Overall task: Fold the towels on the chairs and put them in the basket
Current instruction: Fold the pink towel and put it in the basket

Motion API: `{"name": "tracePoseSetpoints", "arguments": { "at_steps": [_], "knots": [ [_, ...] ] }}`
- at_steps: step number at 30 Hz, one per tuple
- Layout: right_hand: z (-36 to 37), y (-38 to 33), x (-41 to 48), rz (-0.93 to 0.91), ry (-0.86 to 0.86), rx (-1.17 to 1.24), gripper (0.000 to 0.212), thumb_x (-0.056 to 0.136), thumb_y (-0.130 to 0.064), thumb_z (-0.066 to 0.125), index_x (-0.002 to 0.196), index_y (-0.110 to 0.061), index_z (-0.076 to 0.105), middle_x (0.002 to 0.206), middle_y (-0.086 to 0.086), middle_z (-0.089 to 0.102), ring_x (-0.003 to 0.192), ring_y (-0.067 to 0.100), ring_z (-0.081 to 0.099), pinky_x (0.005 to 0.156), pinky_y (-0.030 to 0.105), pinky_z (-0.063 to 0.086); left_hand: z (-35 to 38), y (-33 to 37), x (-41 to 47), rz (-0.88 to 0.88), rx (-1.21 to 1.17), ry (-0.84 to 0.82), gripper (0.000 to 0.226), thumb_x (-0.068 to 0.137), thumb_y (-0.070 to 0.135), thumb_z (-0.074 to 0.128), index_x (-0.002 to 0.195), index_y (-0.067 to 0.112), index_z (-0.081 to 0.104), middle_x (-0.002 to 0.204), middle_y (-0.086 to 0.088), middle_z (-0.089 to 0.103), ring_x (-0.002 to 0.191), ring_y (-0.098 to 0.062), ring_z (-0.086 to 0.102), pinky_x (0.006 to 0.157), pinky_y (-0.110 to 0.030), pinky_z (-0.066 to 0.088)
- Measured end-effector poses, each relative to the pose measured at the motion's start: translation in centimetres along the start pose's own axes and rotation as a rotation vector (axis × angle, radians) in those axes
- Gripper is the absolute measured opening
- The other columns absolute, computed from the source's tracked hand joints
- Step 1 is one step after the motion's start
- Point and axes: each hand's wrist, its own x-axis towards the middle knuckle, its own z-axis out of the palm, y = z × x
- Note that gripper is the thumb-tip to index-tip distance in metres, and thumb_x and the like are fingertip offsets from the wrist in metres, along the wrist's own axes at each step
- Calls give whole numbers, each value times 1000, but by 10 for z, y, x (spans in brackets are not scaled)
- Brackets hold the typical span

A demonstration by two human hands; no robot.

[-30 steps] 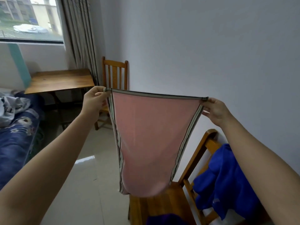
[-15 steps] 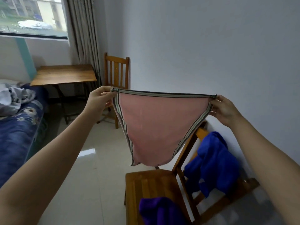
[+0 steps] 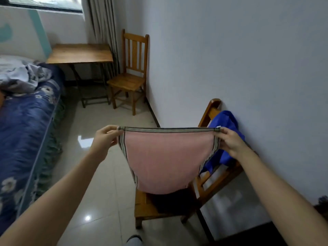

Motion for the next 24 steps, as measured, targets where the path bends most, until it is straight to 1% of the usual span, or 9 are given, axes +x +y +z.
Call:
{"name": "tracePoseSetpoints", "arguments": {
  "at_steps": [2,5,7,9,12,16,20,23,24],
  "knots": [
    [2,33,-5,80,30,-39,5,91,-11,56,90,-13,59,81,7,61,71,21,57,60,30,46,1,-32,-10,-89,24,17,16,84,1,61,75,14,60,67,-5,55,61,-15,50,61,-24,43],
    [7,87,-13,216,104,-28,5,91,-8,55,94,-10,58,81,9,60,71,22,56,59,31,44,3,-81,-22,-234,88,10,12,85,4,61,76,13,60,69,-5,57,65,-16,52,64,-24,42],
    [11,118,-18,291,149,14,8,90,-5,54,97,-9,58,82,9,62,72,22,58,61,31,45,4,-109,-27,-323,114,18,10,85,6,61,78,13,60,70,-5,57,66,-17,52,65,-26,41],
    [16,143,-19,357,185,28,9,89,-3,56,93,-11,58,82,9,63,72,22,59,61,30,47,6,-131,-28,-392,144,33,9,85,5,61,79,12,61,70,-6,56,66,-17,51,65,-27,39],
    [22,170,-17,412,221,34,13,88,0,55,87,-12,60,77,7,64,66,20,59,56,26,47,8,-157,-26,-476,157,34,12,84,4,61,75,12,60,67,-6,56,65,-17,51,63,-27,38],
    [31,202,2,478,243,27,14,88,4,53,88,-8,61,75,4,64,61,12,62,49,17,49,14,-184,-7,-569,164,53,11,83,4,62,75,11,62,66,-5,57,65,-18,50,61,-27,38],
    [39,227,30,529,277,-20,12,90,-2,53,92,-12,60,89,6,63,72,14,57,58,23,43,24,-203,19,-627,174,78,7,84,5,61,77,9,64,69,-7,60,67,-19,52,62,-29,40],
    [51,247,55,549,350,-73,16,91,-5,54,104,-9,60,86,1,63,74,11,56,61,25,42,30,-215,44,-637,178,105,5,85,7,62,81,9,65,72,-9,63,70,-21,54,63,-29,42],
    [57,254,62,550,388,-95,16,91,-5,53,106,-8,59,88,2,62,74,11,54,63,27,42,32,-220,53,-635,189,117,5,84,7,62,82,9,66,72,-9,64,70,-21,55,64,-30,43]
  ]
}}
